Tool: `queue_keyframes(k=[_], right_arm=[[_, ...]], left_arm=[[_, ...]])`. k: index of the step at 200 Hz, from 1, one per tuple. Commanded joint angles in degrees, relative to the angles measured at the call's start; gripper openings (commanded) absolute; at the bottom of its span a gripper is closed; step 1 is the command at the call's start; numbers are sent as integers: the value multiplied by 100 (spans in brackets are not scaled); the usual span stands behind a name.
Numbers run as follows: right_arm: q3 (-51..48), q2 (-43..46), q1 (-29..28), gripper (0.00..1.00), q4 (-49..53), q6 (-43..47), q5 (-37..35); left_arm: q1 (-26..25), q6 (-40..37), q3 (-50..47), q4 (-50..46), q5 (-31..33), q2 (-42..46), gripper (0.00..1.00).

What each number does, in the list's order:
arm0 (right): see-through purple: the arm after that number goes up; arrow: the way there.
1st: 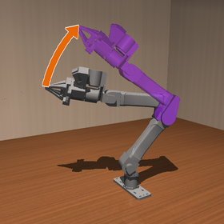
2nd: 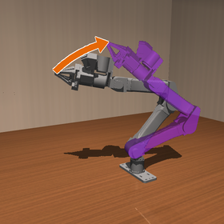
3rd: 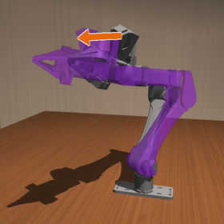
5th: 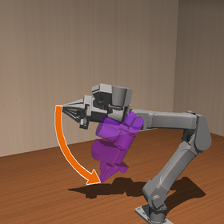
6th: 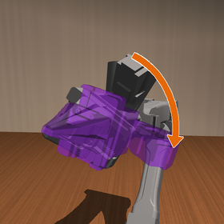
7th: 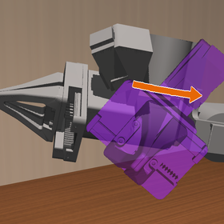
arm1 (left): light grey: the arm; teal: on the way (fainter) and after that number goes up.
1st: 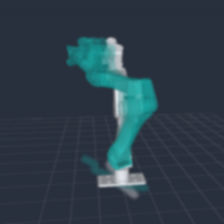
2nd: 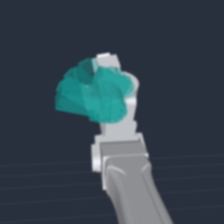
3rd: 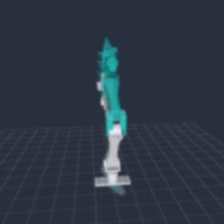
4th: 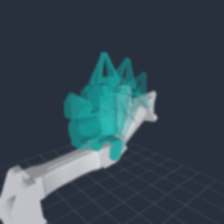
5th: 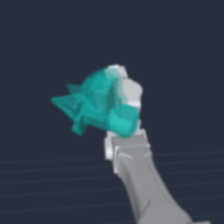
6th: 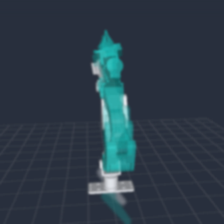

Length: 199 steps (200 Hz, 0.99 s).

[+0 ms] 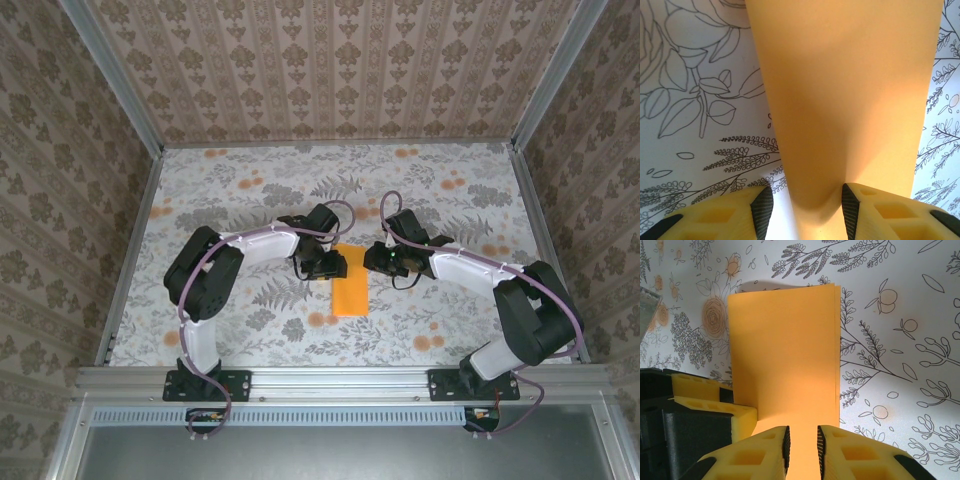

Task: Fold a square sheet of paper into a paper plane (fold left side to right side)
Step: Hold the square sheet of paper at the center of the table.

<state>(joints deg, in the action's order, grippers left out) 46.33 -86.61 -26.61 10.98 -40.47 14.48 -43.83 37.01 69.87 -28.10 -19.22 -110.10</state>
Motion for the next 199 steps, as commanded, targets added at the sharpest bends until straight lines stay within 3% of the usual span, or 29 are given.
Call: queue_keyframes(k=[1, 199], right_arm=[[-51, 153, 24, 24, 205, 109, -112], [-36, 27, 29, 24, 101, 105, 129]], left_arm=[[-63, -204, -70, -168, 200, -415, 47], [-88, -241, 65, -318, 244, -521, 48]])
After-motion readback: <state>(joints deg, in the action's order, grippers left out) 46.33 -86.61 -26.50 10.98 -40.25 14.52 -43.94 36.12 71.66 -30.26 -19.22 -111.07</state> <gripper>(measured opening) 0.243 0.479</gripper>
